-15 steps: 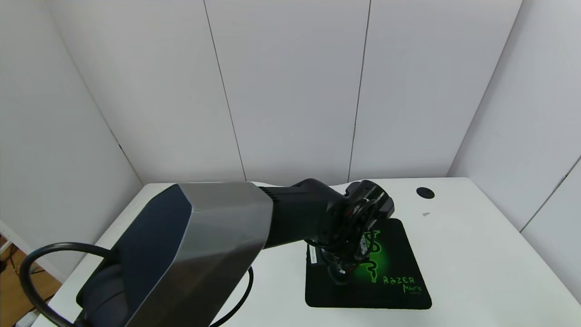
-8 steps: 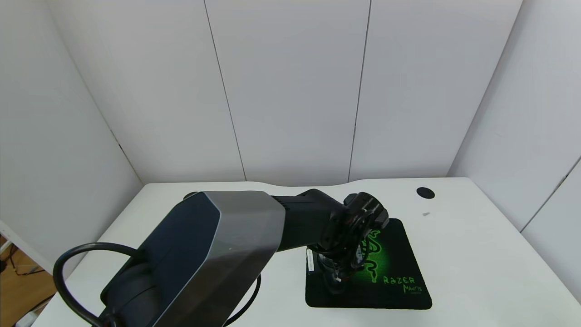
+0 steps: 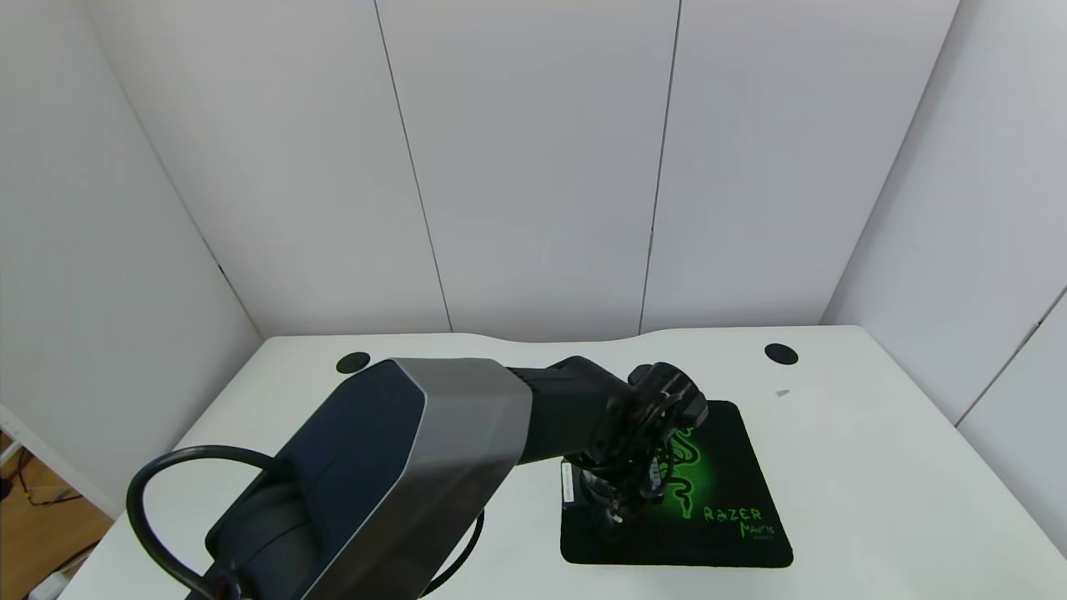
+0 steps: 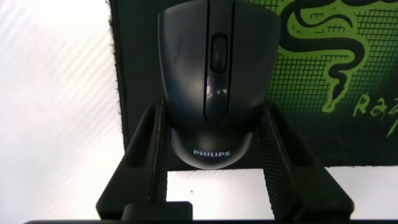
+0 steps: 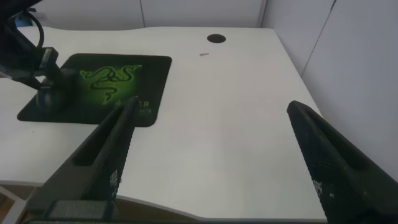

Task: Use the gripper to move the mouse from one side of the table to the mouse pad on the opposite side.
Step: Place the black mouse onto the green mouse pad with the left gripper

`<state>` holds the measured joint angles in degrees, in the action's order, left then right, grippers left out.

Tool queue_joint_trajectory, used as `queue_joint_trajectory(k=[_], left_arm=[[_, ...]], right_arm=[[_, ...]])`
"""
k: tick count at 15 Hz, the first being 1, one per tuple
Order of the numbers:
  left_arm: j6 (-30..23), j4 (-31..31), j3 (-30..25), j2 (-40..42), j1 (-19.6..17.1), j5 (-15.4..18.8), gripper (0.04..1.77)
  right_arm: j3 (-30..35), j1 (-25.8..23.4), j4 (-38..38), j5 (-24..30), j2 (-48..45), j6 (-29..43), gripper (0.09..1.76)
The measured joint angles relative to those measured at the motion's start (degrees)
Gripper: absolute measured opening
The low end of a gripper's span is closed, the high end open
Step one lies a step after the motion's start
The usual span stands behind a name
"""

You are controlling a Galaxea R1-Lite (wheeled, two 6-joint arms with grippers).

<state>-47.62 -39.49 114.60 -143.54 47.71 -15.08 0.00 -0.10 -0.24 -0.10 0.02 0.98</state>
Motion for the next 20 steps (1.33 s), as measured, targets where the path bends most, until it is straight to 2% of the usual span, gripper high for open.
queue_joint_trajectory(k=[5,9,12,20], left_arm=[[0.0,0.21,0.0,-0.37,-0.11,-0.4,0.89],[0.22,0.27,0.0,-0.54,-0.09,-0.71,1.23],[0.27,0.38,0.0,-0.56,-0.12,-0.71,1.38],[0.6,0.27,0.0,-0.01,-0.09,-0.79,1.59]], right_arm=[[0.0,0.0,0.0,0.0,0.0,0.0,1.71],[0.0,0.0,0.02,0.0,0.0,0.0,1.71],[0.0,0.0,0.02,0.0,0.0,0.0,1.71],[0.0,0.0,0.02,0.0,0.0,0.0,1.71]])
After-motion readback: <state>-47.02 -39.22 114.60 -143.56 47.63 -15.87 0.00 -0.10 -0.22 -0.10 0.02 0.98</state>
